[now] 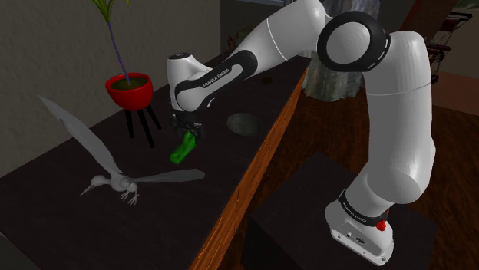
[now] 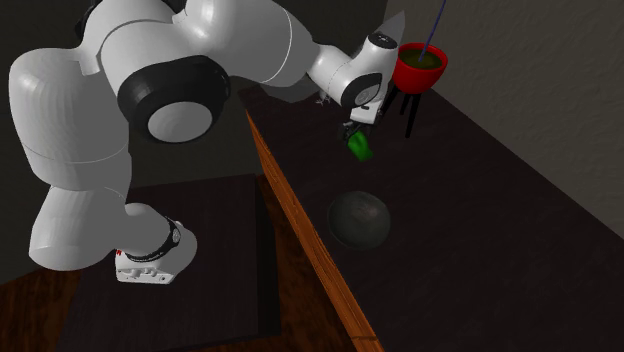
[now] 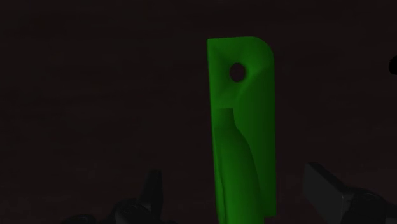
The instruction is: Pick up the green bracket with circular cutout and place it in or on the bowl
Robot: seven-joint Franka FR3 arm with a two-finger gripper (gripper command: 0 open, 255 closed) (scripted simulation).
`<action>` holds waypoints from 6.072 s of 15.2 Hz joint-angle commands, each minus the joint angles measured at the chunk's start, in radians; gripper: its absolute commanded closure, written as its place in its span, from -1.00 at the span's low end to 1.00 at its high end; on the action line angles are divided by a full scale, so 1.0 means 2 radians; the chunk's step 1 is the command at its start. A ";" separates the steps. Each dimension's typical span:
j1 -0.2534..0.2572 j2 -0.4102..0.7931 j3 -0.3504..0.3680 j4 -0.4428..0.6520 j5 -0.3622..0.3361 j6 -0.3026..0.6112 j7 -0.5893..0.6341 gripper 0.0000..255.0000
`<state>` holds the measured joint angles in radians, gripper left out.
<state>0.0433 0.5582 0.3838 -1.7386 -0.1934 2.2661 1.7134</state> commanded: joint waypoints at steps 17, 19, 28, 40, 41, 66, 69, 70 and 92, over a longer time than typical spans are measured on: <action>-0.002 -0.011 0.003 0.003 0.005 -0.014 -0.002 1.00; -0.004 -0.019 0.006 0.007 0.008 -0.024 -0.004 1.00; -0.009 -0.048 0.014 0.026 0.022 -0.071 -0.010 1.00; -0.043 -0.107 0.017 0.005 0.048 -0.106 -0.049 1.00; -0.052 -0.119 0.016 -0.010 0.054 -0.102 -0.061 1.00; -0.198 -0.241 -0.063 -0.180 0.116 -0.053 -0.306 1.00; -0.197 -0.231 -0.063 -0.190 0.113 -0.034 -0.305 1.00; -0.197 -0.228 -0.063 -0.192 0.112 -0.028 -0.304 1.00; -0.198 -0.220 -0.063 -0.197 0.110 -0.016 -0.305 -1.00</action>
<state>-0.3510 0.1348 0.2556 -2.1459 0.0226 2.2642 1.1056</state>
